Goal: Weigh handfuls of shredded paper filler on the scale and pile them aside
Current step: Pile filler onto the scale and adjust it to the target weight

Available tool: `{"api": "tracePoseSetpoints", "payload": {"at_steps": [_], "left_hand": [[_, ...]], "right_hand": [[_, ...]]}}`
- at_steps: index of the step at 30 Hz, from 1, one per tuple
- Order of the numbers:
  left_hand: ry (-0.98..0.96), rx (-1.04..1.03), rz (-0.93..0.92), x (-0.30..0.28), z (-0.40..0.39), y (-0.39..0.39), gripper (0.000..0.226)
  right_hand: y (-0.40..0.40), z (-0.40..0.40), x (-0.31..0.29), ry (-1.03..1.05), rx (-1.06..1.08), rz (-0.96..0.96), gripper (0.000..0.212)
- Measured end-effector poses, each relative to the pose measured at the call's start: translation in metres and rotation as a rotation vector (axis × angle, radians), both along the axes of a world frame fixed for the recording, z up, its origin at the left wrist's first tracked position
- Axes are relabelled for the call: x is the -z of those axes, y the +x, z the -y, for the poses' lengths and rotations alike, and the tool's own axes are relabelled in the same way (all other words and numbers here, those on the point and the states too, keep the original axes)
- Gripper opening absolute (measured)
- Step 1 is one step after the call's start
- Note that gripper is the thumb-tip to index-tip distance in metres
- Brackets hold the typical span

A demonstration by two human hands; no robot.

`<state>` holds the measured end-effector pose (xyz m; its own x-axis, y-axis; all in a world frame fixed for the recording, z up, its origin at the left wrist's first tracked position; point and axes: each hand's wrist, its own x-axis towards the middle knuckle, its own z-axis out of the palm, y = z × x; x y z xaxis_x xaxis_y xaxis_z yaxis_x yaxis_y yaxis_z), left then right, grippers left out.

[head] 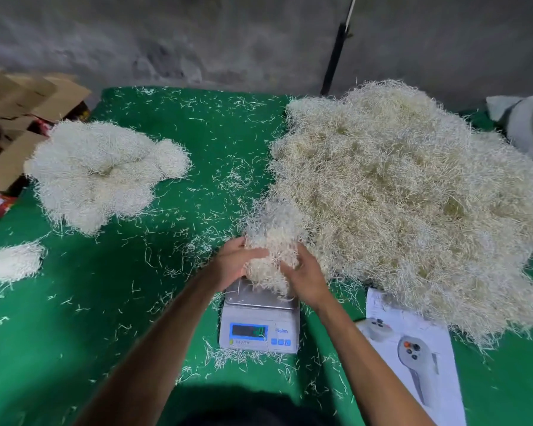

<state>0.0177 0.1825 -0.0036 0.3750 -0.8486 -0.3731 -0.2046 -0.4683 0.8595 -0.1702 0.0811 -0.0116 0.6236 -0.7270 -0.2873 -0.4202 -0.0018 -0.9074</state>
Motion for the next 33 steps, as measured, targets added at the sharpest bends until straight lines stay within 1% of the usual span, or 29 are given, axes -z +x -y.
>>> {"api": "tracePoseSetpoints", "payload": {"at_steps": [1,2,3,4,5,6,7,8,9,11,12,13,14,16,17,18,20,22,27,33], "left_hand": [[0.007,-0.139,-0.08,0.005,-0.001,0.002,0.089],[0.0,-0.286,-0.187,0.008,-0.004,0.005,0.097],[-0.004,-0.38,-0.23,0.01,-0.007,0.009,0.096],[0.003,-0.413,-0.236,0.011,-0.012,0.011,0.09],[0.02,-0.378,-0.202,0.016,-0.02,0.015,0.076],[0.066,-0.304,-0.133,0.018,-0.028,0.018,0.056],[0.083,-0.228,-0.069,0.021,-0.037,0.019,0.044],[0.06,-0.17,-0.021,0.025,-0.046,0.02,0.045],[0.019,-0.169,-0.002,0.033,-0.053,0.021,0.05],[-0.038,-0.269,0.078,0.04,-0.071,0.022,0.056],[-0.037,-0.324,0.132,0.047,-0.082,0.023,0.056],[0.016,-0.354,0.209,0.062,-0.096,0.023,0.055],[0.114,-0.333,0.32,0.079,-0.113,0.022,0.054],[0.359,-0.18,0.535,0.115,-0.149,0.008,0.065],[0.438,-0.115,0.592,0.13,-0.164,-0.004,0.071],[0.464,-0.094,0.626,0.142,-0.175,-0.017,0.074],[0.458,-0.107,0.68,0.157,-0.186,-0.04,0.072],[0.455,-0.115,0.711,0.16,-0.189,-0.053,0.07],[0.415,-0.145,0.698,0.154,-0.192,-0.055,0.068],[0.395,-0.123,0.688,0.15,-0.197,-0.052,0.067]], "right_hand": [[-0.001,0.0,0.003,0.019,0.07,-0.004,0.083],[-0.003,0.002,0.005,0.038,0.138,-0.006,0.083],[-0.006,0.005,0.006,0.05,0.182,-0.007,0.085],[-0.011,0.008,0.006,0.063,0.184,-0.002,0.088],[-0.016,0.01,0.007,0.071,0.14,-0.001,0.093],[-0.021,0.01,0.008,0.062,0.063,-0.015,0.098],[-0.025,0.009,0.009,0.035,-0.015,-0.048,0.1],[-0.03,0.008,0.011,-0.007,-0.045,-0.074,0.098],[-0.035,0.005,0.016,-0.064,-0.003,-0.076,0.092],[-0.051,-0.004,0.033,-0.19,0.245,-0.057,0.073],[-0.062,-0.01,0.044,-0.235,0.364,-0.073,0.063],[-0.075,-0.019,0.056,-0.265,0.421,-0.114,0.052],[-0.088,-0.029,0.07,-0.286,0.403,-0.171,0.043],[-0.109,-0.06,0.1,-0.326,0.231,-0.279,0.033],[-0.116,-0.079,0.114,-0.36,0.135,-0.323,0.035],[-0.122,-0.097,0.127,-0.417,0.054,-0.372,0.043],[-0.127,-0.125,0.143,-0.52,-0.041,-0.475,0.06],[-0.126,-0.135,0.143,-0.511,-0.029,-0.526,0.065],[-0.126,-0.133,0.14,-0.53,-0.022,-0.494,0.061],[-0.124,-0.135,0.143,-0.543,0.042,-0.468,0.057]]}}
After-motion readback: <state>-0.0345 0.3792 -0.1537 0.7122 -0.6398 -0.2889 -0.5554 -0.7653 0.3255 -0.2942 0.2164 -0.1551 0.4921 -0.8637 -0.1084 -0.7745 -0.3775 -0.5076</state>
